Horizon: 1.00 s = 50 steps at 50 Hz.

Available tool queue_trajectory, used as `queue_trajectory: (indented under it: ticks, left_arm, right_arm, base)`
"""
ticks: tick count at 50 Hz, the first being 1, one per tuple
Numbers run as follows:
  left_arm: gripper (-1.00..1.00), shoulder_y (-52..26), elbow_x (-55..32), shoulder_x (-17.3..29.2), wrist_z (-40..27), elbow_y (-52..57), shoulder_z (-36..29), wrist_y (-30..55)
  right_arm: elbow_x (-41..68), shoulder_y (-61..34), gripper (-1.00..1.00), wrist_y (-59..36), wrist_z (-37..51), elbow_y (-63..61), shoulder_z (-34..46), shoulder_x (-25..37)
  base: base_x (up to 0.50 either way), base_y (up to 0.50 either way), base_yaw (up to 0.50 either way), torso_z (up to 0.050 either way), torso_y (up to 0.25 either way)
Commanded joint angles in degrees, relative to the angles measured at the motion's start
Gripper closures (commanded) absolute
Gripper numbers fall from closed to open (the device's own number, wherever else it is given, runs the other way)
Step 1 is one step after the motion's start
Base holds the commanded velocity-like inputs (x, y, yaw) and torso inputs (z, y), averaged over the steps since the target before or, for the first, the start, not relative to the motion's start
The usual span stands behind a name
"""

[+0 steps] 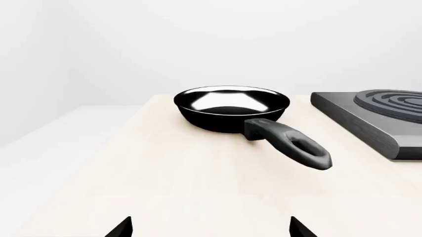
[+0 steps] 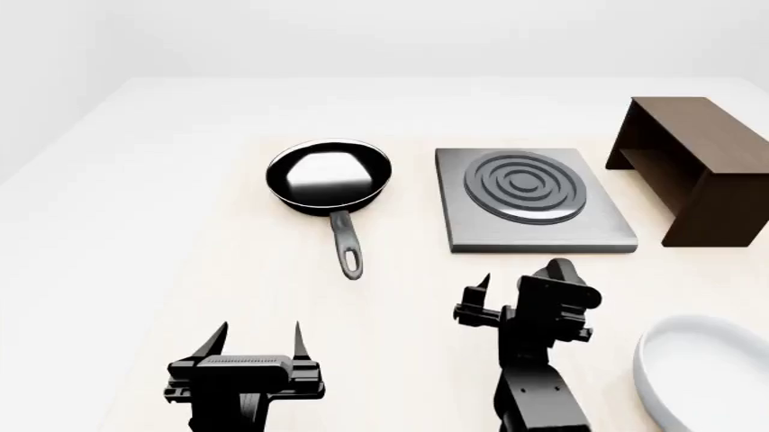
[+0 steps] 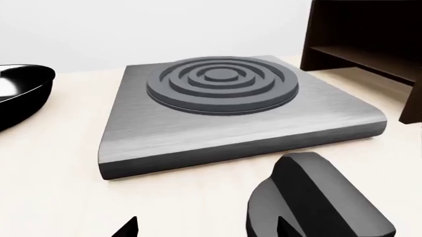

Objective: Turn on the stove.

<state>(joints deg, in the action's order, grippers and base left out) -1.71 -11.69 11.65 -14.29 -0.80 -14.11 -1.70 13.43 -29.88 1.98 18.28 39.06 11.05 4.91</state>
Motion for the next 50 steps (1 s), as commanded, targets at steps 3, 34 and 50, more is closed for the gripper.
queue_trajectory:
  ticks: [3,34,50]
  left_arm:
    - [-1.0,-0.12,-0.34,0.24,-0.28,-0.12,-0.28,-0.14]
    - [-1.0,-0.09,-0.77,0.86,-1.05,0.15,-1.11,-0.19]
    - [-1.0,-0.28,-1.01,1.11,-1.45,0.24,-1.53,-0.05]
  right_arm:
    - [0.35,-2.79,-1.0,1.27,0.51,4.63,0.34,-0.45]
    - [2.28,-9.05,-1.0,8.49,0.05,20.79,0.22,-1.81]
    - [3.22,-8.73,-1.0,9.87,1.3,20.43,0.35,-1.91]
  base:
    - [0.0,0.0,0.0,0.0,0.0]
    - [0.0,0.0,0.0,0.0,0.0]
    - [0.0,0.0,0.0,0.0,0.0]
